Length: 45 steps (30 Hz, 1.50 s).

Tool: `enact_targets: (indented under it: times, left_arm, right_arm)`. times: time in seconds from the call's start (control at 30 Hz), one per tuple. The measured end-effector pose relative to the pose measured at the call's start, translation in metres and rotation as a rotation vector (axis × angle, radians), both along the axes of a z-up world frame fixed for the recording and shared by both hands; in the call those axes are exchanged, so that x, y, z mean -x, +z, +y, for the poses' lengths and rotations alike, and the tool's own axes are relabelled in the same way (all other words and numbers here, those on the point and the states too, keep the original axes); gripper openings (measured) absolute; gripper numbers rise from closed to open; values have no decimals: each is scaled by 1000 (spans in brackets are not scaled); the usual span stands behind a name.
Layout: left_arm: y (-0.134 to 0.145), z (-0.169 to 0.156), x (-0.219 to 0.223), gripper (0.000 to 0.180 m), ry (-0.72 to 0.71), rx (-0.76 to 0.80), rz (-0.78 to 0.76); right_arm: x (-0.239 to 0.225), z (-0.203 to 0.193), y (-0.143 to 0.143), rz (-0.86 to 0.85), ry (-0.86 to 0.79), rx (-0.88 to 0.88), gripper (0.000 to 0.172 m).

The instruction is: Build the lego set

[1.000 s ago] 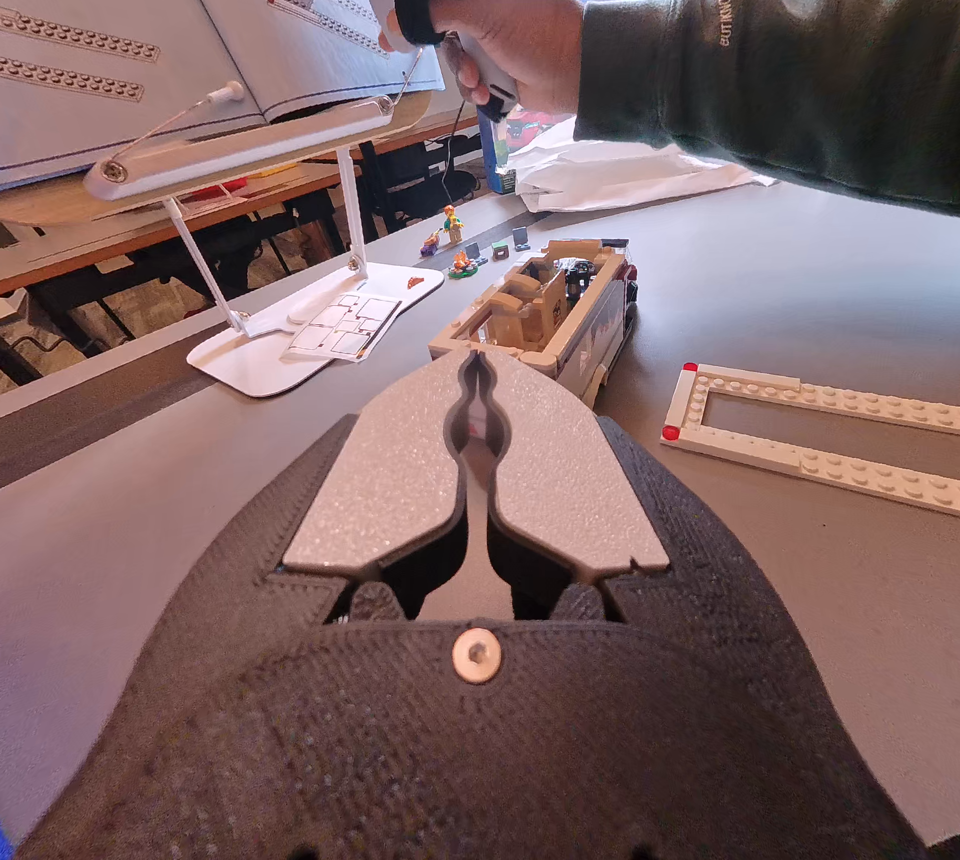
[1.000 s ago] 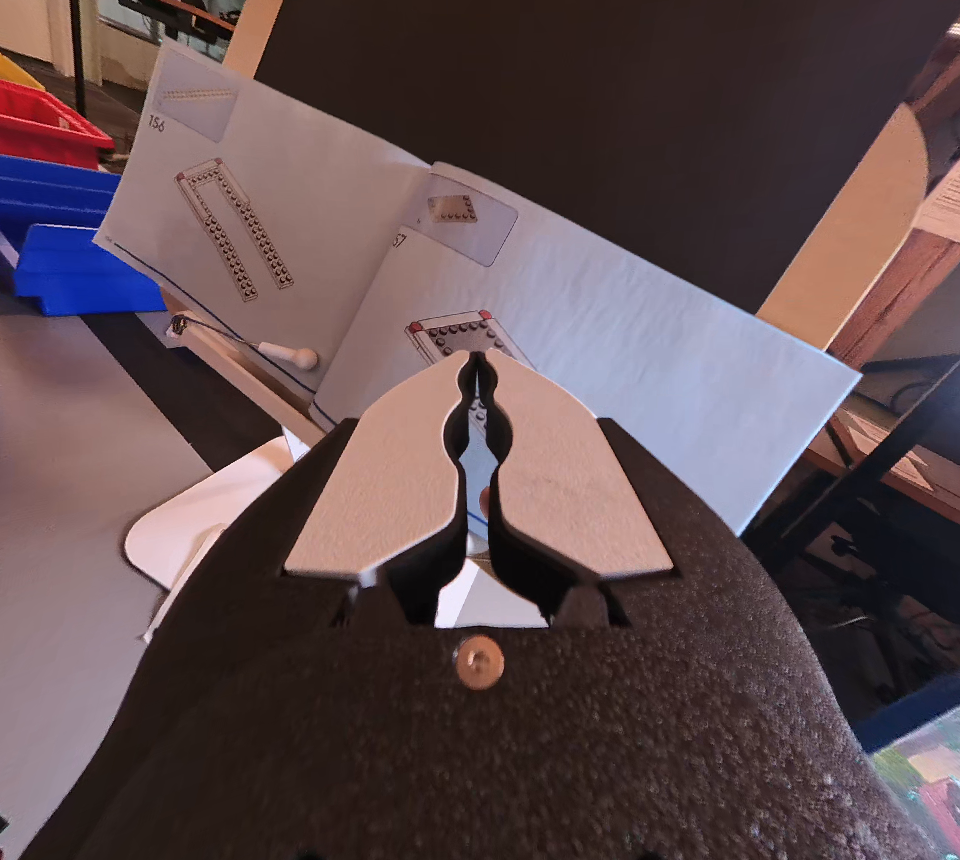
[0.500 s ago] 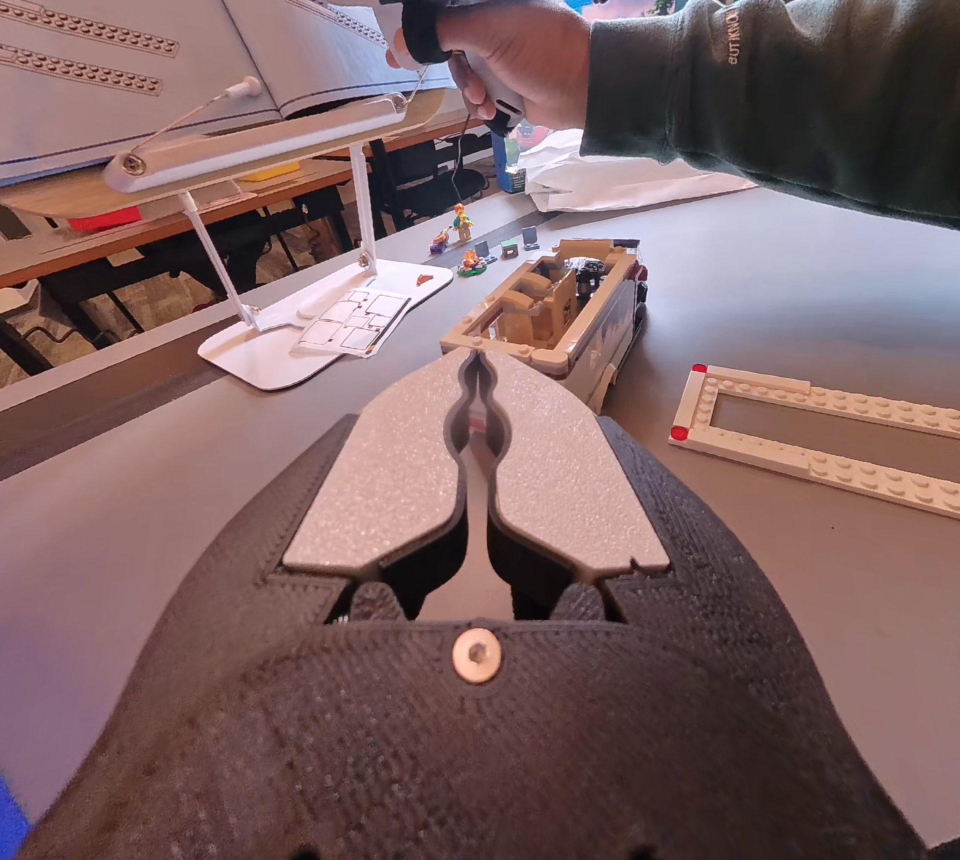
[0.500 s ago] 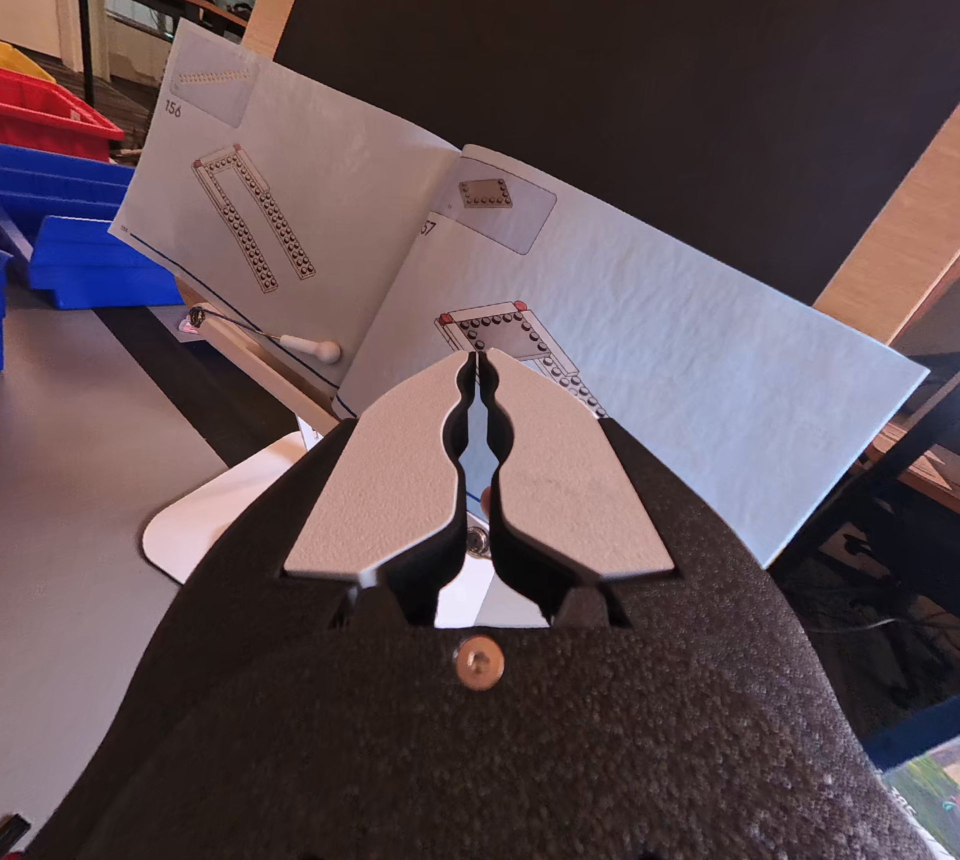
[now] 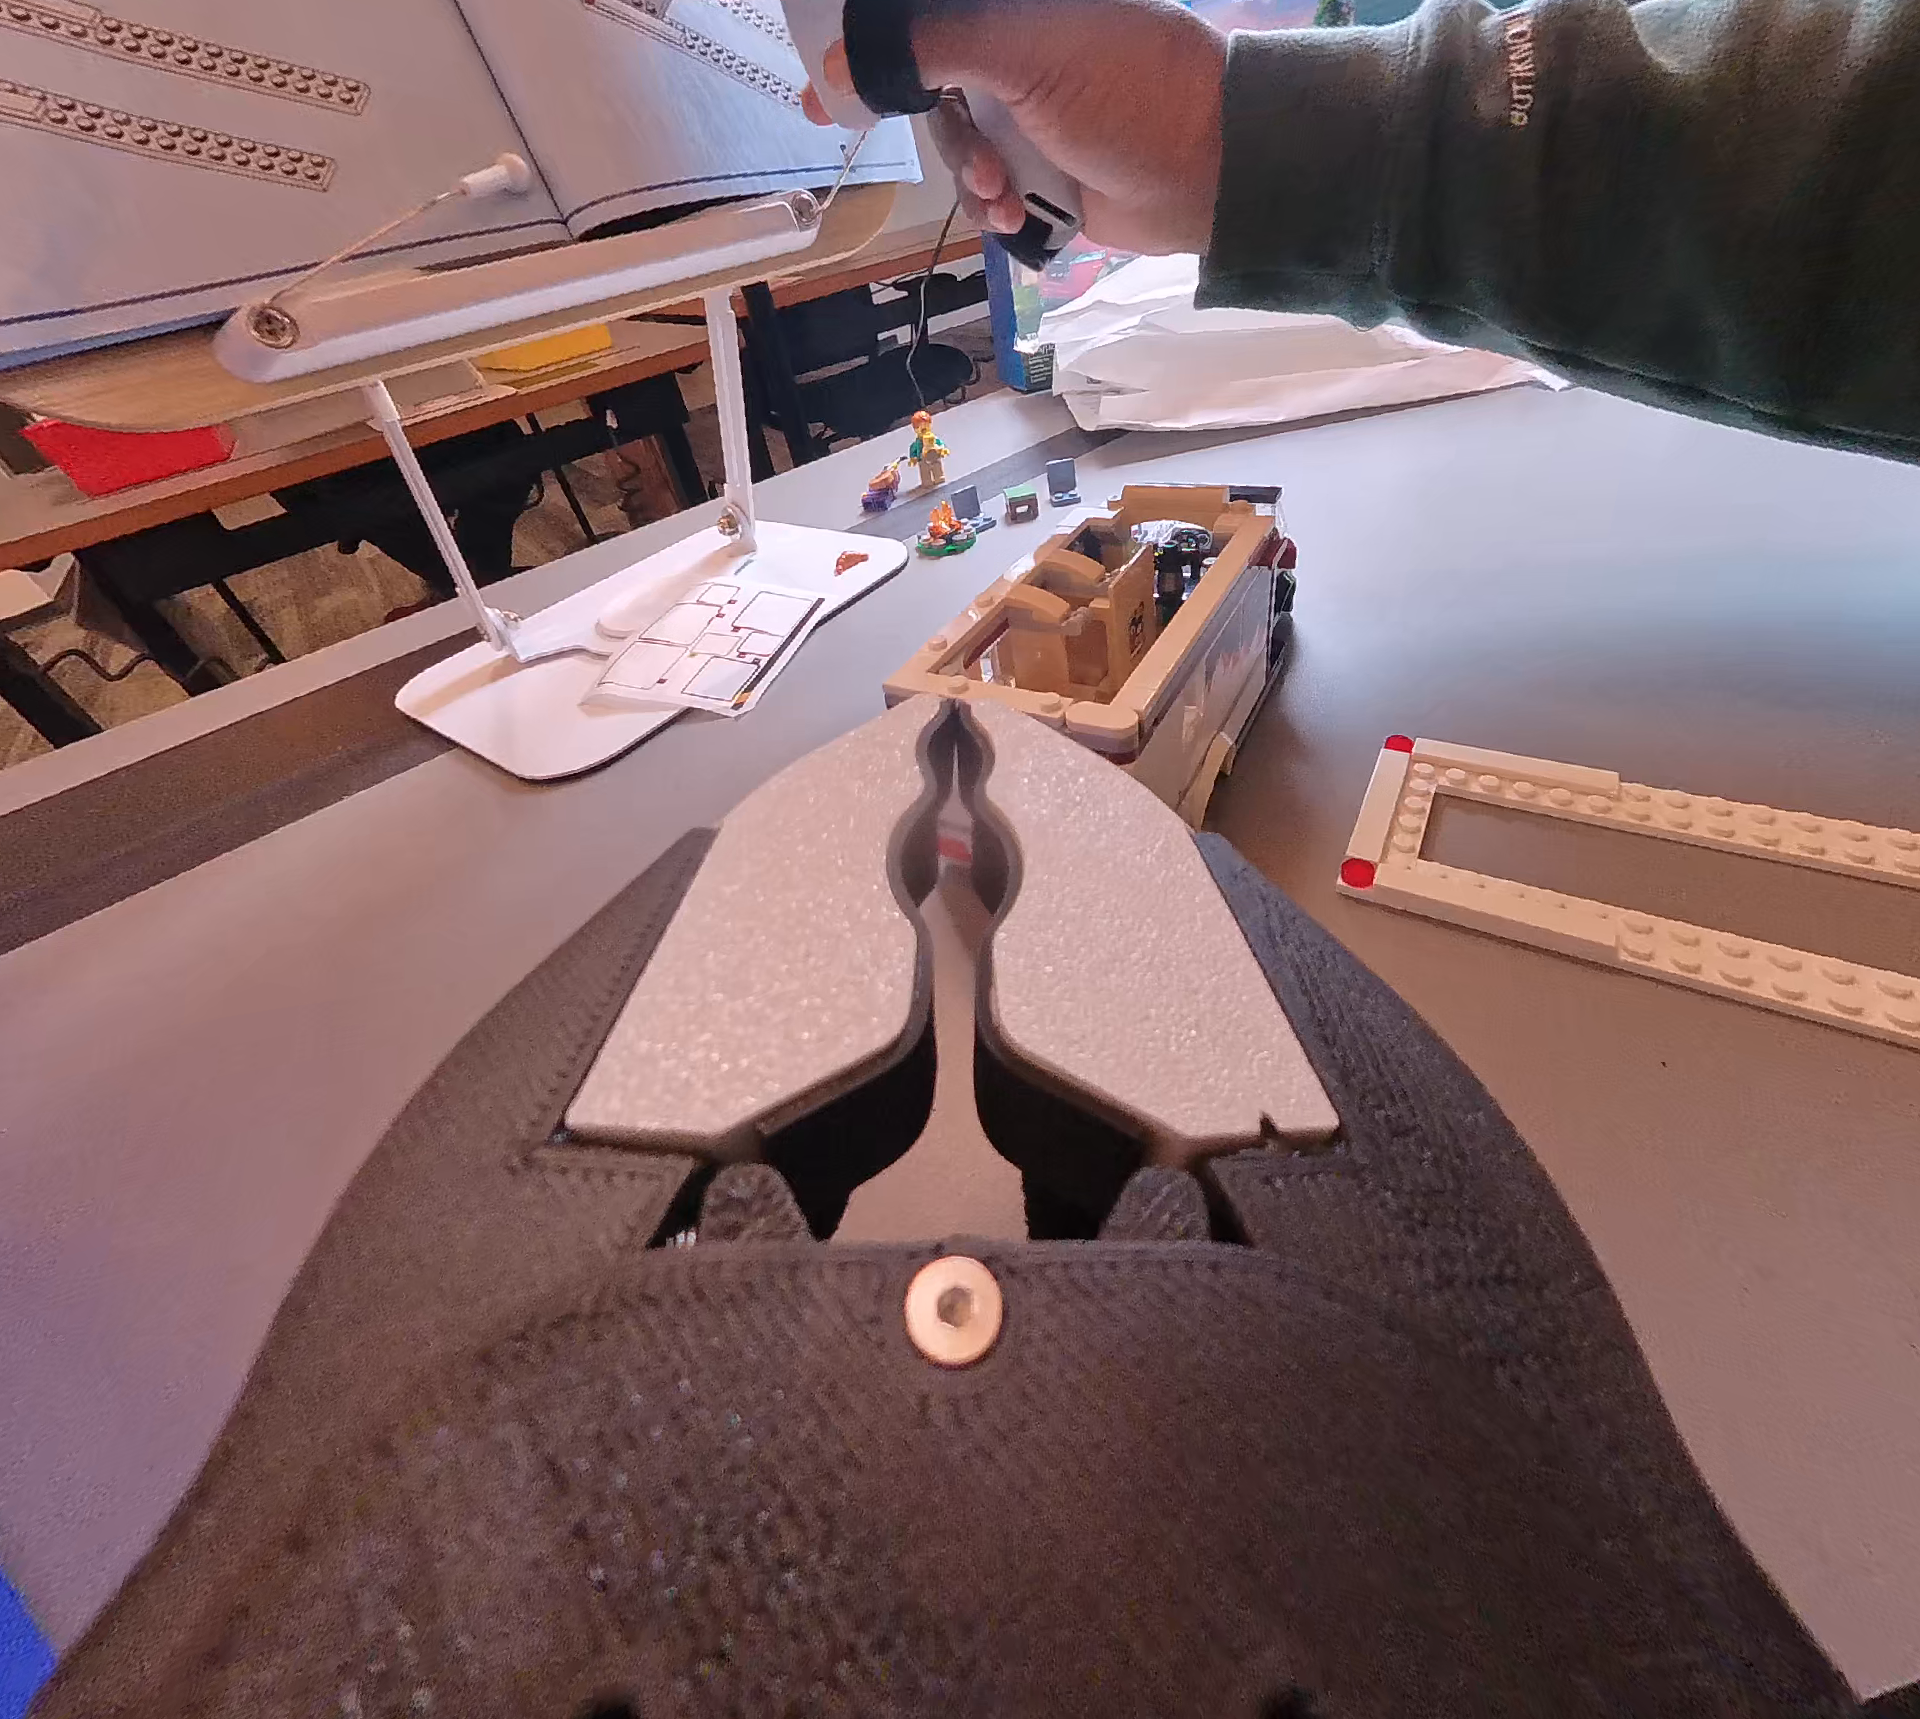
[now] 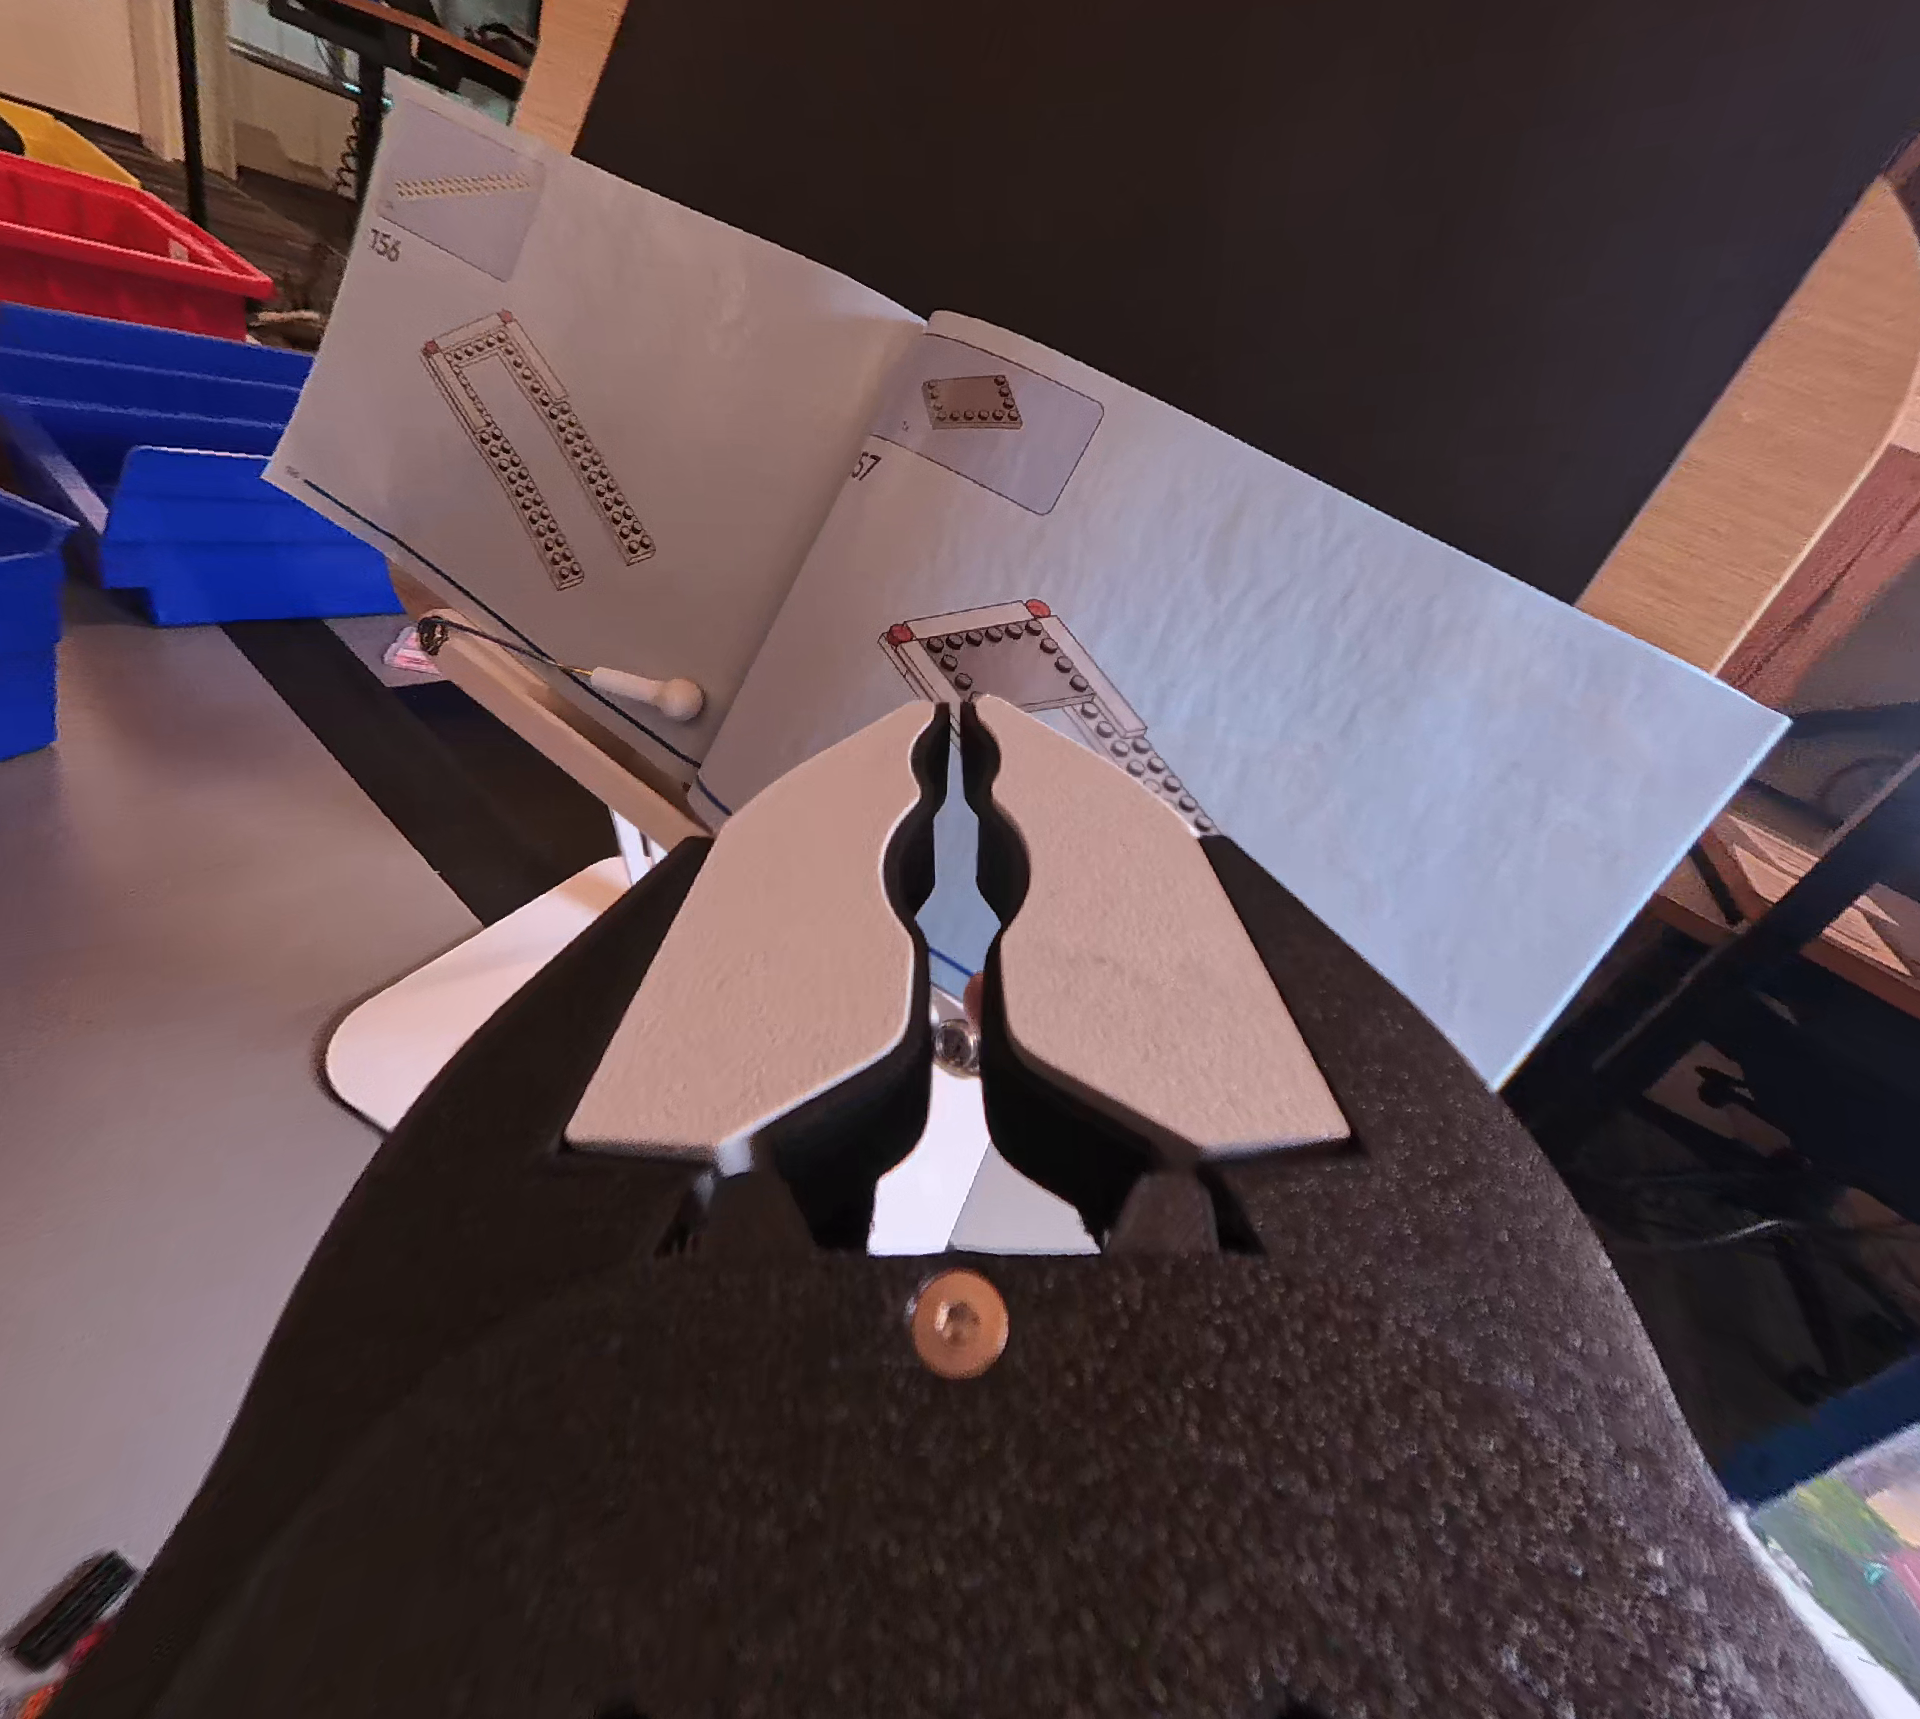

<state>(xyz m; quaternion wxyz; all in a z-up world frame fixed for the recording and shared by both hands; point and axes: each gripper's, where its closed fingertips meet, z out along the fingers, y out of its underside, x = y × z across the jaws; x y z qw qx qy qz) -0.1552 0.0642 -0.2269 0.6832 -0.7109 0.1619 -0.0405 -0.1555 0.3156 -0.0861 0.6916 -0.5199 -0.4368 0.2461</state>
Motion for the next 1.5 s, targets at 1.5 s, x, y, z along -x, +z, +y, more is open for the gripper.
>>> enact_targets:
  times: [1.5]
  left_arm:
    - [119, -126, 189, 3, 723, -262, 59]
  right_arm:
    - [-216, -134, -102, 63, -42, 209, 35]
